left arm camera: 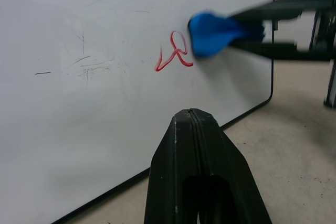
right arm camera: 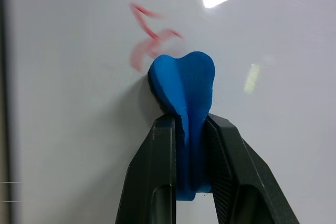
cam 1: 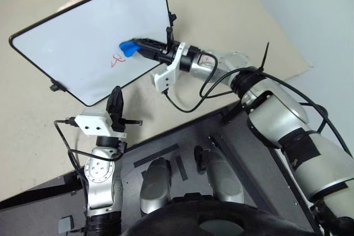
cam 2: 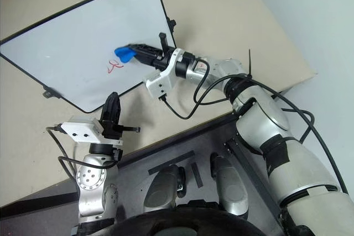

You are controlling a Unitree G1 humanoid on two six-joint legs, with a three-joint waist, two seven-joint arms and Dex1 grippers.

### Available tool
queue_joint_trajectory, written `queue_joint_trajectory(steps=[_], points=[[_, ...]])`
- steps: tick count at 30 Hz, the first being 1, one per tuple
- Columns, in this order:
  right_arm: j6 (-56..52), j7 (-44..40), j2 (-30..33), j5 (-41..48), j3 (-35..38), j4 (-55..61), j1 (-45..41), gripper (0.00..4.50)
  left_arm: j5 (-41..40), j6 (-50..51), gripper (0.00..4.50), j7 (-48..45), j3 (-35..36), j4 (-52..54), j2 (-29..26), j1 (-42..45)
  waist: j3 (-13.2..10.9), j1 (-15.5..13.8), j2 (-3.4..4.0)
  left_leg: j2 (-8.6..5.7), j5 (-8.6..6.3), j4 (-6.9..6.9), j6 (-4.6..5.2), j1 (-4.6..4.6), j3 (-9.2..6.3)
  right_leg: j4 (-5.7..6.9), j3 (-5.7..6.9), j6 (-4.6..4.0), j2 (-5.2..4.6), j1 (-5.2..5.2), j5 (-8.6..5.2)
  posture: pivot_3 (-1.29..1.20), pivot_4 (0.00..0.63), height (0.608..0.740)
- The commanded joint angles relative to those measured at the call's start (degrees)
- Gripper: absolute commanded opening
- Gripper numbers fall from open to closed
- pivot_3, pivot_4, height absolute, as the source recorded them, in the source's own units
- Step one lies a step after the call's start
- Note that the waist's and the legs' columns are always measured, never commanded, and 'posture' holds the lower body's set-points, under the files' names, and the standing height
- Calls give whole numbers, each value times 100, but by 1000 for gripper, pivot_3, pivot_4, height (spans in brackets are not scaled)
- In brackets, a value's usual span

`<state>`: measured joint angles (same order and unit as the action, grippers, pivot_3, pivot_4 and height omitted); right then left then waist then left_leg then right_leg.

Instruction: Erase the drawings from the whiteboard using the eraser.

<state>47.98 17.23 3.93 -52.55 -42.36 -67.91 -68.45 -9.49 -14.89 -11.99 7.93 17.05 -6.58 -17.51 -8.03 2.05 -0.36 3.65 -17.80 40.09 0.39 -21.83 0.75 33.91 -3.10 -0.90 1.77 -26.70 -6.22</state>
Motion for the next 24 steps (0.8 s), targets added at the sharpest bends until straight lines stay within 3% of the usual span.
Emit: queue_joint_trajectory(steps=[1, 14, 24], points=[[-96, -68, -105, 16, -58, -14, -44, 775, 12, -99, 0, 21, 10, 162, -9, 4, 0, -10, 0, 0, 0, 0, 0, -3, 0, 0, 0, 0, 0, -3, 0, 0, 150, 740], [-78, 449, 25, 189, 237, 333, -518, 775, -5, -101, 0, -5, 14, 124, -25, 60, 0, -11, 0, 0, -3, 2, -4, -9, 1, -5, 0, 1, 0, -6, 2, 0, 150, 740], [-132, -20, -414, -39, -212, -33, -4, 775, 6, -124, 0, -11, 15, 73, -24, 124, 0, -6, 0, 0, -2, 2, -4, -6, 1, -2, 0, -1, 0, -6, 2, 0, 150, 740]])
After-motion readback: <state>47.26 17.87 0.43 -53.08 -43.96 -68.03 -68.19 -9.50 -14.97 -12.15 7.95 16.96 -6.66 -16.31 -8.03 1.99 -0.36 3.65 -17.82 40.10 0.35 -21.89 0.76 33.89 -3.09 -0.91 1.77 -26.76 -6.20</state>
